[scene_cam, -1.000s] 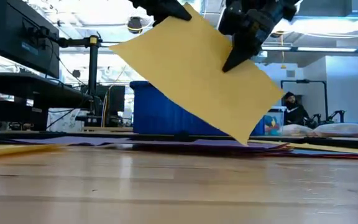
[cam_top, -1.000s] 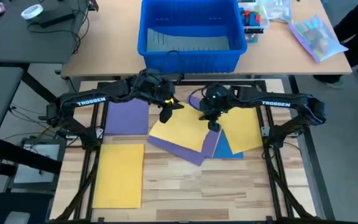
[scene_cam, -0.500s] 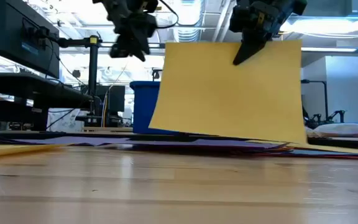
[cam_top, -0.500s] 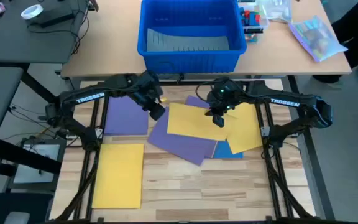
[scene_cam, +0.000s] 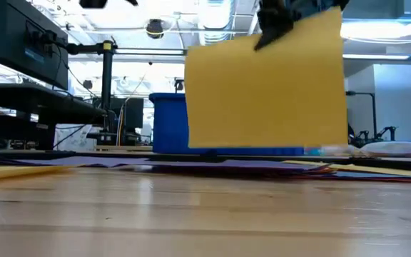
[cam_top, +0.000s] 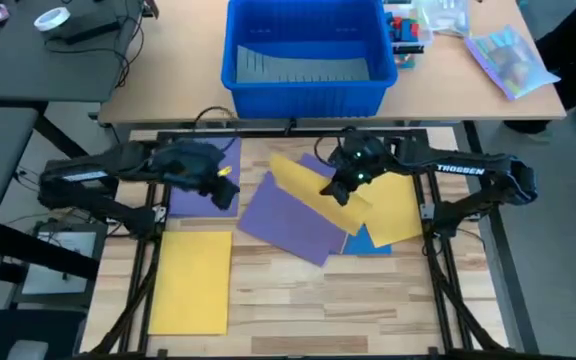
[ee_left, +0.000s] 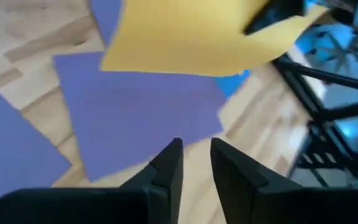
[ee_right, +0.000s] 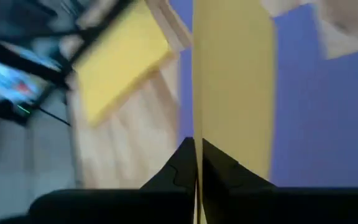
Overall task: Organize paper
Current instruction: Stack the yellow colored paper on top of the other yellow colored paper
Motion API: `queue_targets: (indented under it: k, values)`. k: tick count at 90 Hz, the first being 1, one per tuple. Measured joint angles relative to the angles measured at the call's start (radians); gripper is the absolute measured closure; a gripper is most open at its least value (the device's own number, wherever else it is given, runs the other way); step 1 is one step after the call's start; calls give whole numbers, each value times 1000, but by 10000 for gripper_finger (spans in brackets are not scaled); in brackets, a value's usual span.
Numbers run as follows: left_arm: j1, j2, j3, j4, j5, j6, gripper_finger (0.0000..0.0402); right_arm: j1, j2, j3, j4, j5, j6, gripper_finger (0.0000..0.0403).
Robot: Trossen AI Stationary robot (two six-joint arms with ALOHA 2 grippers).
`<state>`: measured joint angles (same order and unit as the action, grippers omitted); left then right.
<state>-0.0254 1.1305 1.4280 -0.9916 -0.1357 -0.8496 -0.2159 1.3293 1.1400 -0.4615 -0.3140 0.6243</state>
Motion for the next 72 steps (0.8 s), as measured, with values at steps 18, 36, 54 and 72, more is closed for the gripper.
queue_targets:
  k: [18,36,54,72]
  values:
    - [-169,-82,0,-37,-1,15,341,181,93,1,256,245,369,403]
    - [-294,-150,0,-68,-1,88,341,355,319,15,684,551,691,403]
    - [-335,-182,0,-75,-3,131,341,452,611,231,917,755,794,403]
    - [-335,-188,0,-75,-3,161,341,461,879,553,921,788,782,403]
